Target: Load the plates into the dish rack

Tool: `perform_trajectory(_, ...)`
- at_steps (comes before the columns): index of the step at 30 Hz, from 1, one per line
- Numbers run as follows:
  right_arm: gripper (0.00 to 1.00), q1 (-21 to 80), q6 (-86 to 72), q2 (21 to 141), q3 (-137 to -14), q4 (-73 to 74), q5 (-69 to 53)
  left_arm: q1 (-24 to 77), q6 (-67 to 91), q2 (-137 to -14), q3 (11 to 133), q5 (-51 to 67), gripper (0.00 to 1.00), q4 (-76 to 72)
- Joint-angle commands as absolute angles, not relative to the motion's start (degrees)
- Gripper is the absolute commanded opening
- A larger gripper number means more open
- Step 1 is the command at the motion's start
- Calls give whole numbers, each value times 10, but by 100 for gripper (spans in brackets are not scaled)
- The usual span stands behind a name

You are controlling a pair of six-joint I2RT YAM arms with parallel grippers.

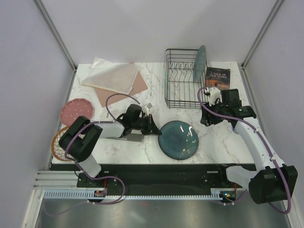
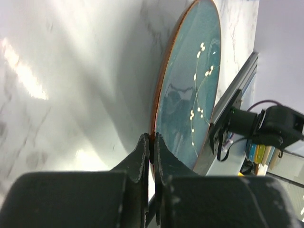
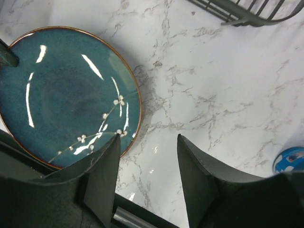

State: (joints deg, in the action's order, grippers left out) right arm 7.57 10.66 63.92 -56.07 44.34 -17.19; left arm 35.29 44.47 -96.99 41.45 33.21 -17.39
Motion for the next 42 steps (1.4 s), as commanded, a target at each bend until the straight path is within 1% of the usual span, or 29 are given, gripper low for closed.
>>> perform_trajectory(1,59,65,83,667,-553,436,-235,333,436,-911,368,393,2,-222)
perform_trajectory(6,59,26,115,742,-585,477,-314,294,450,-910,345,418,2,-215)
perform_trajectory(7,59,18,119,774,-590,483,-356,290,449,-909,338,418,2,-219)
perform_trajectory(9,58,2,124,824,-601,498,-397,281,445,-911,334,416,2,-225)
perform_trajectory(10,58,-17,129,840,-604,504,-446,279,443,-912,333,417,2,-227)
perform_trajectory(11,58,-23,136,853,-604,509,-463,277,435,-914,334,419,2,-227)
perform_trajectory(15,57,-25,162,919,-604,532,-499,275,428,-930,342,433,2,-243)
perform_trajectory(19,57,-25,129,948,-595,522,-531,277,434,-961,364,452,2,-254)
perform_trajectory(23,58,-26,59,958,-558,491,-510,276,445,-977,371,457,2,-265)
perform_trajectory(29,60,-26,-14,945,-529,442,-404,276,455,-977,361,454,2,-282)
perform_trajectory(31,60,-26,-39,930,-510,422,-367,276,455,-976,357,448,2,-285)
perform_trajectory(32,61,-25,-48,922,-481,413,-354,276,454,-974,355,447,2,-287)
perform_trajectory(34,61,-25,-82,883,-450,389,-306,276,449,-975,353,444,2,-287)
perform_trajectory(36,61,-20,-86,863,-443,383,-305,276,442,-975,352,441,2,-287)
perform_trajectory(40,60,-5,-103,880,-437,374,-318,276,440,-981,356,444,2,-287)
perform_trajectory(42,59,-4,-114,884,-421,350,-351,276,442,-987,360,446,2,-286)
